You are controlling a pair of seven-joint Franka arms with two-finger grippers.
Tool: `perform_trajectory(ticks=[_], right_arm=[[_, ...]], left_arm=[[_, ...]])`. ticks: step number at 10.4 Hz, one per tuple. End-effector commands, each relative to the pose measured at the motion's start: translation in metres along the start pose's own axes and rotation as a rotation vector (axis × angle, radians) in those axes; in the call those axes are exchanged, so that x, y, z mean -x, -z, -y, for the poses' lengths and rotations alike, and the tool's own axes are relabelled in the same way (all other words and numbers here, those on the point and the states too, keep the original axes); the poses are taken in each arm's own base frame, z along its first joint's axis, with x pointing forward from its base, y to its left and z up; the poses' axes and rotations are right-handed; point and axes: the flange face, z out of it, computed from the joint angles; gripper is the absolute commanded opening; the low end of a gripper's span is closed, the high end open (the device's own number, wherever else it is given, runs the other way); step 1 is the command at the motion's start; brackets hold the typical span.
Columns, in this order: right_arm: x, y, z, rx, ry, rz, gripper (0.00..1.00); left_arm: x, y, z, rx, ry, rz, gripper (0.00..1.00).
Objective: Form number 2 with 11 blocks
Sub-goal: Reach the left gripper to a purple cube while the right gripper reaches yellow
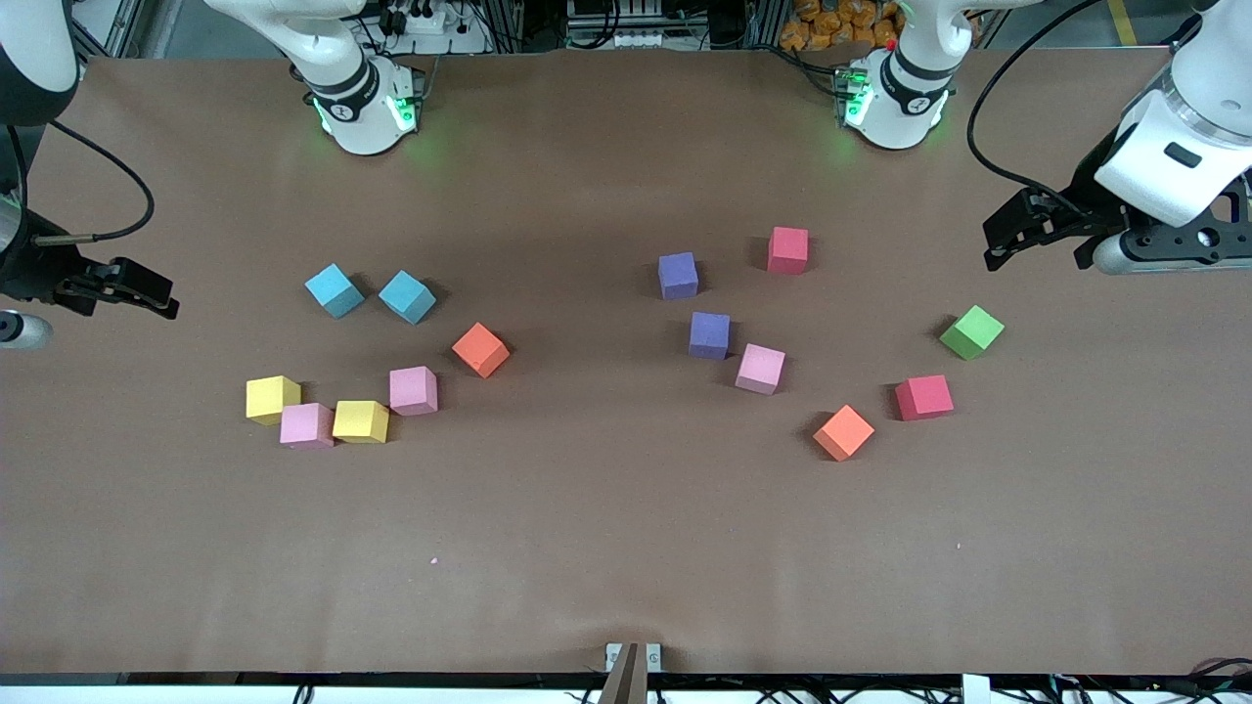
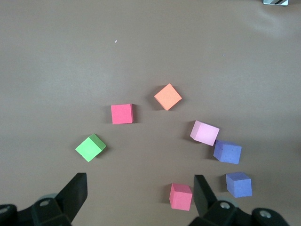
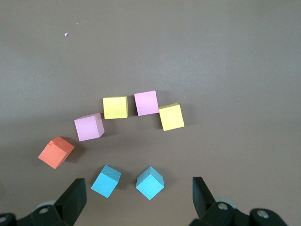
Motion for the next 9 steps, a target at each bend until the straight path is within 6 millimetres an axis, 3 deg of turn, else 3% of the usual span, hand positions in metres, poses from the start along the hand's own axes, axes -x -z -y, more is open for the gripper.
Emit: perform_trajectory(ticks=[1, 4, 7, 9], right_arm=[[-0.005, 0.004, 0.001, 0.017, -0.016, -0.006, 1.00], [-0.004, 0.005, 0.009, 0.017, -0.002, -0.009, 1.00], [-0.004, 0.006, 0.008, 0.010, -0.002, -0.010, 1.00], [-0.004, 0.006, 0.012, 0.014, 0.004, -0.010, 1.00]], left_arm=[[-0.001, 0.000, 0.000, 0.015, -0.004, -0.005, 1.00], [-0.001, -0.003, 0.001, 0.018, 0.017, 0.005, 1.00], [-0.009, -0.045, 0.005, 0.005, 0.023, 0.092, 1.00], [-0.006, -0.087, -0.003, 0.000, 0.009, 0.119, 1.00]])
